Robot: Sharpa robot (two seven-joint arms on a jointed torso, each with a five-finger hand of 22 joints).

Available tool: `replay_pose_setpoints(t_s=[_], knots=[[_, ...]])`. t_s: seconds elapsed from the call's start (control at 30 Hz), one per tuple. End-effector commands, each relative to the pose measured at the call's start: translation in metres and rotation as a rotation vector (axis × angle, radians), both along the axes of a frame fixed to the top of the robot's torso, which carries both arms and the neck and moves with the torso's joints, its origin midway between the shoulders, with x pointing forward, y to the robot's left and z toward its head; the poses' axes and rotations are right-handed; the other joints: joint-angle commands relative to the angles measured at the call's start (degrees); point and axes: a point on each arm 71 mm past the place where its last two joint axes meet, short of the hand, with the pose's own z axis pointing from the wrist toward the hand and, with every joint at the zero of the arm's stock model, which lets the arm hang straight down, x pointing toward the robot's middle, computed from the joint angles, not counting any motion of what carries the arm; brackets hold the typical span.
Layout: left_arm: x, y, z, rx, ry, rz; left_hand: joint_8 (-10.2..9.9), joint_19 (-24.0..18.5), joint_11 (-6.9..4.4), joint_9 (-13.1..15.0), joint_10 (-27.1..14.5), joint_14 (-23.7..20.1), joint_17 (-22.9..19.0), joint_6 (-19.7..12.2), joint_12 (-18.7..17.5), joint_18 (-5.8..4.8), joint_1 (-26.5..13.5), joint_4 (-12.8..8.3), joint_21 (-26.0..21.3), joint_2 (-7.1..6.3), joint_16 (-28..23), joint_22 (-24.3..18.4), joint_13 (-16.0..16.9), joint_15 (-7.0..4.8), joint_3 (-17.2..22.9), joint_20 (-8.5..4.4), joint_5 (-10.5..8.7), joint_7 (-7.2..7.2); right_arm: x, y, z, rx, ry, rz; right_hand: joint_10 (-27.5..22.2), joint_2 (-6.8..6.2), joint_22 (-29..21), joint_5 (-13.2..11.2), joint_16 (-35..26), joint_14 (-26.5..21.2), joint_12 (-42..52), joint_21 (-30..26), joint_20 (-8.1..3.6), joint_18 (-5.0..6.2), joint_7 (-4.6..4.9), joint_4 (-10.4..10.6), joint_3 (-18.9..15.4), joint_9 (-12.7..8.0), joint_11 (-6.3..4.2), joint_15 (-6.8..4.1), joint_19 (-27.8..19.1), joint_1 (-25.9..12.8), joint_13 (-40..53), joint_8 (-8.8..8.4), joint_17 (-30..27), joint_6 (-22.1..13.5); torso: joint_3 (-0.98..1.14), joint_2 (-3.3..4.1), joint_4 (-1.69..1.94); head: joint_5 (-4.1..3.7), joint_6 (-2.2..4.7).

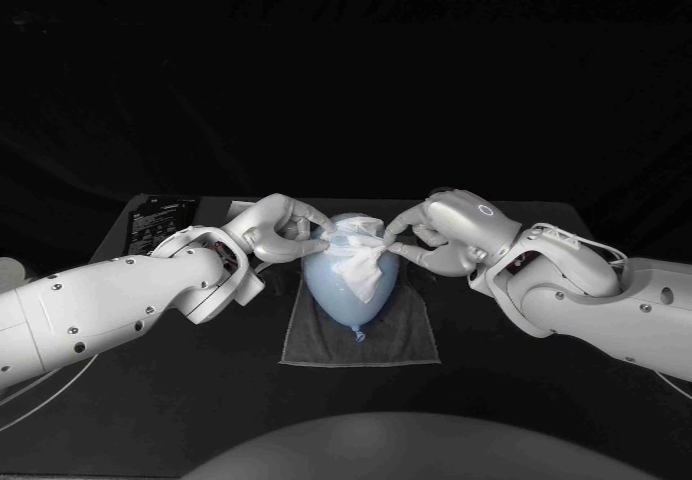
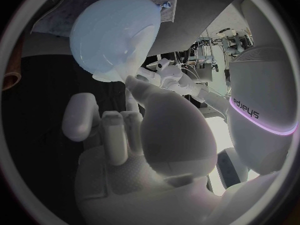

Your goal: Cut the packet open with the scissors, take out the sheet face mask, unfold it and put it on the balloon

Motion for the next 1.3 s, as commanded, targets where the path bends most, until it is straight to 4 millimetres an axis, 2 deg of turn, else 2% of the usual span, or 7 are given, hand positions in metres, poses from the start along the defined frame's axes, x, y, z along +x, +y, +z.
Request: replay_pose_setpoints(t_s=[0.03,0.5,0.67,0.8,0.9,1.1,1.3], knots=[[0.0,-0.001,-0.002,0.011,0.015,-0.007,-0.3,0.3,-0.05,0.0,0.4,0.3,0.1,-0.3,0.3,0.2,-0.2,-0.2,0.2,0.3,0.3,0.1,0.0,0.03,-0.1,-0.09,-0.08,0.05,0.0,0.0,-0.002,-0.032,0.028,0.034,6.0,0.22,8.5,0.3,0.2,6.1,0.4,0.1,-0.23,-0.64,-0.13,0.0,0.3,0.1,-0.36,-0.37,-0.1,-0.4,15.1,0.35,15.1,0.3,-0.03,-0.05,-0.03,-0.17,0.0],[0.0,-0.001,-0.003,0.013,0.018,-0.005,-0.4,0.3,-0.03,-0.1,0.5,0.3,0.2,-0.3,0.4,0.21,-0.1,-0.3,0.3,0.33,0.4,0.1,0.2,0.06,-0.1,-0.07,-0.07,0.08,0.012,-0.013,-0.002,-0.092,0.017,0.013,6.0,0.16,8.4,0.3,0.2,6.1,0.4,-0.3,-0.24,-0.57,-0.18,0.1,0.3,0.1,-0.37,-0.34,-0.3,-0.6,15.1,0.46,15.1,0.2,-0.06,0.01,0.04,-0.18,0.0],[0.0,-0.002,-0.003,0.012,0.019,-0.008,-0.4,0.3,-0.03,-0.1,0.5,0.3,0.2,-0.3,0.4,0.21,-0.1,-0.3,0.3,0.33,0.4,0.1,0.2,0.06,-0.1,-0.07,-0.07,0.08,0.012,-0.014,0.003,-0.041,-0.011,-0.001,6.0,0.04,8.3,0.3,0.2,6.1,0.4,-0.7,-0.24,-0.5,-0.16,0.3,0.3,0.2,-0.37,-0.38,-0.5,-0.8,15.1,0.55,15.1,-0.1,-0.09,-0.05,0.11,-0.2,0.0],[0.0,-0.003,-0.003,0.011,0.022,-0.011,-0.4,0.3,-0.03,-0.1,0.5,0.3,0.2,-0.3,0.4,0.21,-0.1,-0.3,0.3,0.33,0.4,0.1,0.2,0.06,-0.1,-0.07,-0.07,0.08,0.007,-0.012,0.011,0.059,-0.044,0.023,6.0,-1.1,8.6,0.3,0.2,6.1,0.4,0.4,-0.25,-0.71,0.22,0.0,-0.2,0.3,-0.15,-0.36,0.0,-0.9,15.1,0.25,15.1,-1.7,-0.1,-0.03,0.05,-0.18,0.0],[-0.001,-0.004,-0.003,0.011,0.024,-0.014,-0.5,0.3,0.01,-0.1,0.5,0.3,0.2,-0.4,0.5,0.21,-0.1,-0.3,0.3,0.37,0.4,0.1,0.3,0.08,-0.1,-0.05,-0.07,0.11,0.0,-0.008,0.015,0.107,-0.06,0.047,6.0,-2.03,8.6,0.5,0.2,6.1,0.4,0.6,0.07,-0.81,1.09,0.3,-0.9,-0.3,0.56,0.2,0.2,-1.6,15.1,-0.9,15.1,-3.5,-0.12,0.0,0.04,-0.15,0.0],[-0.001,-0.005,-0.003,0.01,0.027,-0.018,-0.5,0.3,0.03,-0.2,0.5,0.3,0.2,-0.4,0.6,0.22,-0.1,-0.3,0.3,0.38,0.4,0.1,0.4,0.1,-0.1,-0.04,-0.07,0.12,-0.007,0.002,0.015,0.108,-0.067,0.057,6.0,-3.72,8.3,0.5,0.2,6.1,0.4,-0.6,0.86,-0.64,2.31,1.4,-2.3,-1.6,1.66,1.21,-0.3,-3.2,15.1,-2.88,15.1,-5.5,-0.11,0.01,0.08,-0.19,0.0],[-0.001,-0.006,-0.003,0.009,0.028,-0.021,-0.5,0.3,0.03,-0.2,0.5,0.3,0.2,-0.4,0.6,0.22,-0.1,-0.3,0.3,0.38,0.4,0.1,0.4,0.1,-0.1,-0.04,-0.07,0.12,-0.006,0.008,0.009,0.07,-0.056,0.035,6.0,-4.63,8.1,0.4,0.2,6.1,0.4,-1.3,1.31,-0.48,2.85,1.9,-3.0,-2.3,2.15,1.66,-0.7,-3.5,15.1,-3.87,15.1,-6.4,-0.14,0.03,0.13,-0.28,0.0]])
